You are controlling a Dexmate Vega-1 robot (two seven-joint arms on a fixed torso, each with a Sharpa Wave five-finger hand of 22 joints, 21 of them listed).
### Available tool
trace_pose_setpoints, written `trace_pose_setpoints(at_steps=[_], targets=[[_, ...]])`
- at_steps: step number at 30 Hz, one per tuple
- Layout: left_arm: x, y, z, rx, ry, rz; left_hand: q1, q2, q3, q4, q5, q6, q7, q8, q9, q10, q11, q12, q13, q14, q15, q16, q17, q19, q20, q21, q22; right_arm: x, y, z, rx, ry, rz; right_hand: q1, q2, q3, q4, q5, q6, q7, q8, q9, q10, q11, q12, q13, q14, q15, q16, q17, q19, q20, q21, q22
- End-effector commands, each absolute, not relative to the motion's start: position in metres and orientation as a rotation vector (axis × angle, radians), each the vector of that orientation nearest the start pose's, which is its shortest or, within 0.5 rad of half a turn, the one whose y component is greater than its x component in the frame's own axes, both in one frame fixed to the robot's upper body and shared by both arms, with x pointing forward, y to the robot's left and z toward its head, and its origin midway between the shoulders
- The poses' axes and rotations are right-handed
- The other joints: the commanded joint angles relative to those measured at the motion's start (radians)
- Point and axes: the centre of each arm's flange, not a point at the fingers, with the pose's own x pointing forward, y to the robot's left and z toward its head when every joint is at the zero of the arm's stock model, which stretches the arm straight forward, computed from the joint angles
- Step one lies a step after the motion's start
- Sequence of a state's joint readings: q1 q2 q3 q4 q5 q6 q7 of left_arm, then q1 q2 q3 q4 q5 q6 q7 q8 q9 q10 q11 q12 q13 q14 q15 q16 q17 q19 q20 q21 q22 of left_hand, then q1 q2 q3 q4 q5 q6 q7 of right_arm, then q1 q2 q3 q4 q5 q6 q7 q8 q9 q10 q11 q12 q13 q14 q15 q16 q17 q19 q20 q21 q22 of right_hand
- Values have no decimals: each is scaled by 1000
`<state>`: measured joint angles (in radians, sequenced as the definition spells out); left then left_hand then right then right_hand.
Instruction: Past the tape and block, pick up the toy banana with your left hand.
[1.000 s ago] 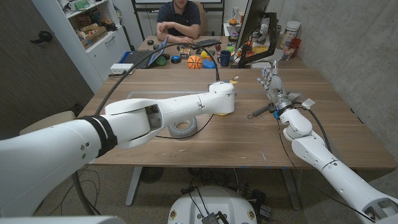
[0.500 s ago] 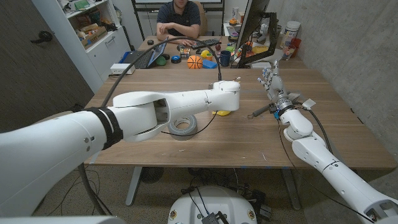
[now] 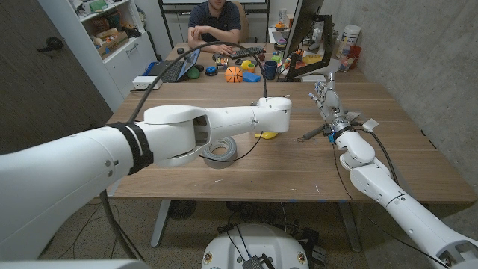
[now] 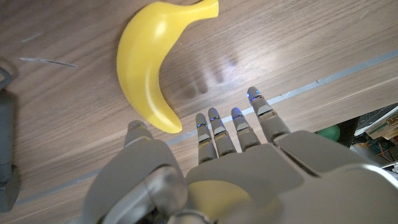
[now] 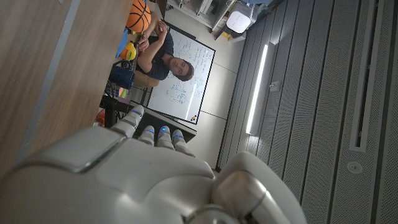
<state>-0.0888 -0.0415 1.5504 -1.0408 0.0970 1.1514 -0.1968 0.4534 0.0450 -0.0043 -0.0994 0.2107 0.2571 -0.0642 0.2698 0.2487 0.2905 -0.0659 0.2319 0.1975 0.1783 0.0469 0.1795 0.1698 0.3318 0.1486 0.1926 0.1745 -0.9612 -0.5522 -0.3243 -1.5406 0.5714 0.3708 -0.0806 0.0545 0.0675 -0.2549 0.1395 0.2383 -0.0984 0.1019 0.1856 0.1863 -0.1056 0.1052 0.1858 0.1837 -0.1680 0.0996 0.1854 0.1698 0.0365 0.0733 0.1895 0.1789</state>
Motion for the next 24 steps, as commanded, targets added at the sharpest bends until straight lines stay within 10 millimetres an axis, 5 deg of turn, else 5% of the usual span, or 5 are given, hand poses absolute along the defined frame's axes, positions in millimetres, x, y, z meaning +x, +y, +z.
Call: trace_pose_setpoints(at_steps=[1,24], targets=[[660,-51,56,1636,126,29,-2,4,-4,-1,-2,4,-8,-1,6,-6,-4,-7,5,-9,6,1,4,-11,1,-3,4,597,-273,1,18,-775,188,3,11,-6,2,7,7,3,8,3,1,-1,5,1,-4,2,6,4,1,10,7,3],[663,-54,55,1668,169,8,6,5,-2,-7,-3,-9,-5,-9,8,-14,3,-14,6,-25,17,1,4,-20,3,-4,4,598,-271,1,22,-781,195,4,12,-8,1,8,7,3,8,3,1,-1,5,1,-3,3,6,4,3,8,8,3]])
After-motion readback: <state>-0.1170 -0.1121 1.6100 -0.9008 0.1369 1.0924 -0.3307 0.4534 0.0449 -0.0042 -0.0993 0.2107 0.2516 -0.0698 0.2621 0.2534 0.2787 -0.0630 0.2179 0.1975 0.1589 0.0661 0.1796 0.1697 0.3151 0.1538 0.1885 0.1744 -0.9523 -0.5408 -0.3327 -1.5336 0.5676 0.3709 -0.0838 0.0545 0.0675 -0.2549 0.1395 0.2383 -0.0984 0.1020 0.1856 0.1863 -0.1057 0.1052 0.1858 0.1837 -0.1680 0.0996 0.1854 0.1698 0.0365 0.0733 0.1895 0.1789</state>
